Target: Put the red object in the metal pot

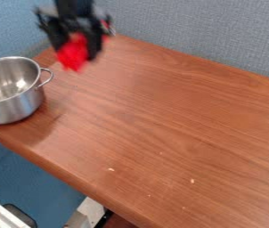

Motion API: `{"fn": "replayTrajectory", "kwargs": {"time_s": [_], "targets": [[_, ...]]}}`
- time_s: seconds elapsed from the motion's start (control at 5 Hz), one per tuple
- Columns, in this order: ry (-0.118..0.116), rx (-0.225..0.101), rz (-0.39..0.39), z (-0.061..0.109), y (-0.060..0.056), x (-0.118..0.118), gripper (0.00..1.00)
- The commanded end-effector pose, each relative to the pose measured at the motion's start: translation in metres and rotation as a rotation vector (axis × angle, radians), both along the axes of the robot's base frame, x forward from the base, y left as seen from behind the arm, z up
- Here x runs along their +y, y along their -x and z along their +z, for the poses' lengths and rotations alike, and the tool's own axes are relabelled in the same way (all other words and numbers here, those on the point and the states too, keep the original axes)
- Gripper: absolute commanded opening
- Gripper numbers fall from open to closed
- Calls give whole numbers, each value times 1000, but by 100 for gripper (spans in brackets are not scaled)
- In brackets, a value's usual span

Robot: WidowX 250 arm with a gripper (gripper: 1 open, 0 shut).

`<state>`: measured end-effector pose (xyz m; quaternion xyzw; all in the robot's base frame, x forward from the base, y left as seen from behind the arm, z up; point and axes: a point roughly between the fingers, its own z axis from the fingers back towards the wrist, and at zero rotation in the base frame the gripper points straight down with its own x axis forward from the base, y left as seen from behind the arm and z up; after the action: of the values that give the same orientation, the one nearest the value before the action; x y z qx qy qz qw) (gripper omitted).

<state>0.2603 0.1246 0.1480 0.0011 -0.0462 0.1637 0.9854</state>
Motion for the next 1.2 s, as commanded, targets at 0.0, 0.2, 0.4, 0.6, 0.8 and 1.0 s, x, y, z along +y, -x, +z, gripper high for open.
{"fn": "replayTrajectory", "kwargs": {"time_s": [0.0, 0.2, 0.4, 0.6, 0.8, 1.0], "targets": [[-24, -57, 31, 29, -5, 48, 0], [-46, -67, 105, 39, 4, 83, 0], [-68, -65, 198, 22, 17, 102, 0], [-114, -61, 242, -2, 28, 109, 0], [-124, -55, 228, -9, 33, 118, 0], [-149, -52, 225, -24, 32, 130, 0]]}}
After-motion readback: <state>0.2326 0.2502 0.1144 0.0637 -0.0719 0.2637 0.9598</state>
